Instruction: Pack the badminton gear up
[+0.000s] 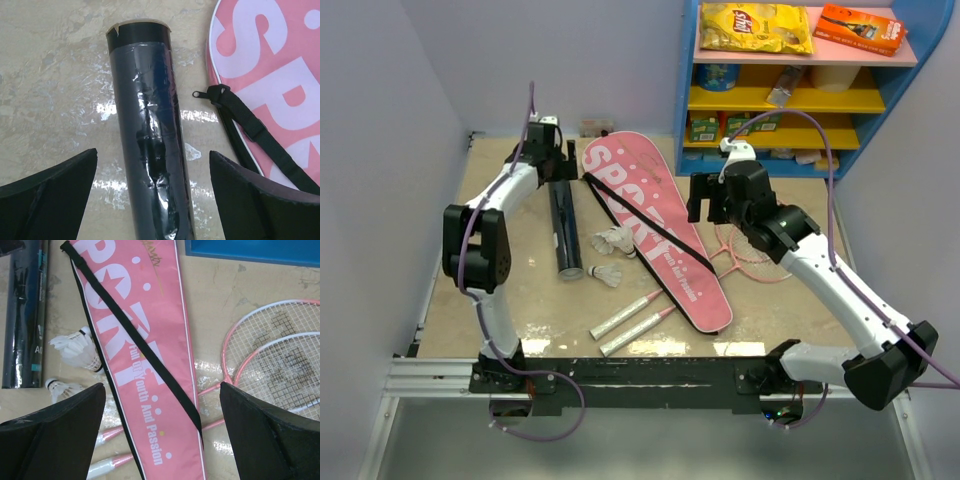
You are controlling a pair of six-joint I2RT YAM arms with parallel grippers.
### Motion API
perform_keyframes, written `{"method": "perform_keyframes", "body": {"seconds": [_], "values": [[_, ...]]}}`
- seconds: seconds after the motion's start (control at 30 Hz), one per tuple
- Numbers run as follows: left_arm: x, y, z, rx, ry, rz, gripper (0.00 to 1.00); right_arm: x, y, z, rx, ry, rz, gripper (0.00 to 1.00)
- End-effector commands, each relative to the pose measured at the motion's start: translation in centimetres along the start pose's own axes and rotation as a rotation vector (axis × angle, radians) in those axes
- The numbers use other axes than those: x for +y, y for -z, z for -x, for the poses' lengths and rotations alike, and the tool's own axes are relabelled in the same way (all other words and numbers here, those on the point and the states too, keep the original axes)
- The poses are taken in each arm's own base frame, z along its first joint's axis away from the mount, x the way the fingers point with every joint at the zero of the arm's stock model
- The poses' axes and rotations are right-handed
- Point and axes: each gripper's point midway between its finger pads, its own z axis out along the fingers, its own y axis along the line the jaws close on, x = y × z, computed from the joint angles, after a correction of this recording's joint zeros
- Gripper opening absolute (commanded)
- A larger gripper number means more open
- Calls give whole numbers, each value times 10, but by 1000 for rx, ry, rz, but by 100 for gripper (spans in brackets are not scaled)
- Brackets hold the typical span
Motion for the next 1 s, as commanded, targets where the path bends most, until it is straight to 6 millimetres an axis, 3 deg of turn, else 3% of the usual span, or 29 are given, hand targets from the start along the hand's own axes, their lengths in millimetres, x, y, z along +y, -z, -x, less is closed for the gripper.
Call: {"method": "perform_keyframes", "body": {"seconds": [0.0,0.53,0.8,0.97], "values": [[-1,-10,28,-70,55,-8,97,10,2,7,-24,-5,51,99],[11,-68,-18,19,185,123,97,16,-4,-9,19,5,94,99],[11,-73,-21,-16,215,122,94,17,-7,-16,39,5,104,99],[12,-80,-20,-26,179,126,83,21,-9,-21,57,-5,118,99]]}}
